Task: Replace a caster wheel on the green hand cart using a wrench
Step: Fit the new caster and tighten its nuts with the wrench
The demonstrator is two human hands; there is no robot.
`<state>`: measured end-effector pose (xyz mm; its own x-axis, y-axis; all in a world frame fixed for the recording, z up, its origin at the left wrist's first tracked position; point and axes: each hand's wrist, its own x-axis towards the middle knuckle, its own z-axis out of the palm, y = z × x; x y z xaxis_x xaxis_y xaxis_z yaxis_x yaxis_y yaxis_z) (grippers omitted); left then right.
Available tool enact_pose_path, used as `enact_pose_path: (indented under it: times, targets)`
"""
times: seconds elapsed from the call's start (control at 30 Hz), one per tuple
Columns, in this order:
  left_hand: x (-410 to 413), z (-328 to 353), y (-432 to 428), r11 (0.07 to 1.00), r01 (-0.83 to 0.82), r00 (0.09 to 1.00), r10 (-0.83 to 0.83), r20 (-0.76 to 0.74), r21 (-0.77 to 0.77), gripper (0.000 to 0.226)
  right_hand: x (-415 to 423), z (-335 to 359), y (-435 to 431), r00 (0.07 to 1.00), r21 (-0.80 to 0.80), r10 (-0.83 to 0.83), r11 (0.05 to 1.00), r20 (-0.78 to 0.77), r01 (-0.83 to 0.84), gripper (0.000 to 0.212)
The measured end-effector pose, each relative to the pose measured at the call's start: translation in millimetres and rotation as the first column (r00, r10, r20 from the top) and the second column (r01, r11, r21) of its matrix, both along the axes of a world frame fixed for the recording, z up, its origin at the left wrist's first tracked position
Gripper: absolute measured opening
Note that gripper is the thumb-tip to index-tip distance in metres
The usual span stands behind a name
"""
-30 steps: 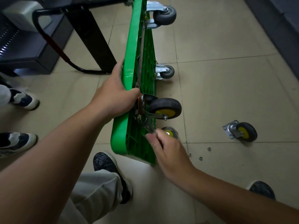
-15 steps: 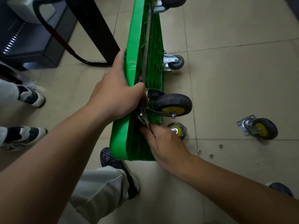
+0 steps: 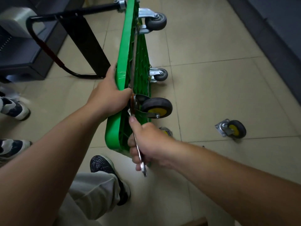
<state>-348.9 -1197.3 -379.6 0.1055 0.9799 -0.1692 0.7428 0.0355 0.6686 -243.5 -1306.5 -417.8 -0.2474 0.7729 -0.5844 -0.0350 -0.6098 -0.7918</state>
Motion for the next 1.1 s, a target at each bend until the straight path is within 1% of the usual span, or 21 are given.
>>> enact_pose_path:
  times: [0.07,0.1,0.13,0.17,0.2,0.23,0.27,0.3,0.33,0.4,0.5,0.57,0.6,0.7,0.77,0.83,0.9,0.97,1.0,1.03,1.1]
  targets:
    - [0,0,-1,1.0,0.0,1.0,0.001,0.027,-0.017,0.091,14,16,-6,0.984,-0.07,0.027,0.997,-0.174,-0.04,0.056]
    - [0,0,-1,1.0,-0.001,0.999,0.002,0.041,-0.025,0.091,20,23,-9,0.982,-0.054,0.049,0.997,-0.184,-0.06,0.055]
    - [0,0,-1,1.0,0.003,0.999,-0.002,0.051,-0.026,0.092,23,25,-13,0.986,-0.036,0.056,0.997,-0.156,-0.063,0.054]
    - [0,0,0,1.0,0.006,0.998,-0.005,0.057,-0.027,0.092,22,22,-20,0.995,0.012,0.046,0.999,-0.093,-0.045,0.055]
    - [-1,-1,0,1.0,0.008,0.998,-0.007,0.059,-0.027,0.092,19,14,-26,0.999,0.105,0.013,0.994,0.042,-0.017,0.056]
    - [-1,-1,1,1.0,0.007,0.998,-0.005,0.057,-0.031,0.092,19,4,-36,0.982,0.256,-0.026,0.966,0.186,-0.023,0.057]
    - [-2,-2,2,1.0,0.009,0.999,-0.007,0.054,-0.029,0.092,23,-11,-43,0.946,0.397,-0.064,0.915,0.317,-0.071,0.058]
    - [-2,-4,4,1.0,0.009,0.999,-0.007,0.048,-0.026,0.092,29,-29,-46,0.903,0.483,-0.088,0.864,0.42,-0.141,0.057]
    - [-2,-5,5,1.0,0.008,0.999,-0.007,0.043,-0.02,0.092,34,-44,-44,0.873,0.516,-0.101,0.836,0.477,-0.185,0.055]
    - [-2,-7,6,1.0,0.0,1.0,0.0,0.027,-0.012,0.091,39,-68,-29,0.834,0.551,-0.162,0.812,0.528,-0.191,0.053]
    - [-2,-7,8,1.0,-0.009,1.0,0.01,-0.007,0.0,0.09,31,-86,-4,0.812,0.638,-0.247,0.747,0.529,-0.189,0.05]
    - [-2,-7,7,1.0,-0.013,1.0,0.013,-0.026,0.005,0.089,22,-93,8,0.814,0.674,-0.264,0.711,0.518,-0.199,0.049]
    - [-2,-6,7,1.0,-0.01,0.999,0.011,-0.037,0.012,0.089,18,-94,12,0.824,0.687,-0.266,0.701,0.501,-0.191,0.052]
    - [-2,-7,7,0.999,-0.006,0.998,0.009,-0.068,0.039,0.087,13,-99,22,0.849,0.684,-0.227,0.703,0.477,-0.196,0.06]
    - [-2,-7,6,0.999,-0.01,0.997,0.013,-0.079,0.043,0.087,10,-99,23,0.863,0.683,-0.194,0.699,0.466,-0.211,0.058]
    - [-1,-6,5,0.999,-0.009,0.995,0.014,-0.101,0.051,0.088,7,-97,20,0.874,0.671,-0.16,0.708,0.459,-0.223,0.049]
    - [-1,-4,4,0.999,-0.009,0.994,0.015,-0.112,0.052,0.09,6,-87,12,0.885,0.622,-0.115,0.752,0.45,-0.219,0.042]
    - [0,-3,3,0.999,-0.014,0.994,0.018,-0.104,0.038,0.088,6,-72,2,0.905,0.546,-0.058,0.813,0.421,-0.202,0.055]
    - [1,-3,2,0.999,-0.017,0.995,0.02,-0.101,0.032,0.088,6,-60,-3,0.92,0.496,-0.012,0.845,0.393,-0.201,0.061]
    - [1,-3,2,0.999,-0.019,0.995,0.022,-0.098,0.026,0.089,5,-47,-6,0.944,0.442,0.029,0.879,0.327,-0.181,0.064]
    - [2,-2,1,1.0,-0.019,0.998,0.02,-0.064,0.011,0.091,6,-18,-6,0.987,0.271,0.074,0.956,0.139,-0.11,0.062]
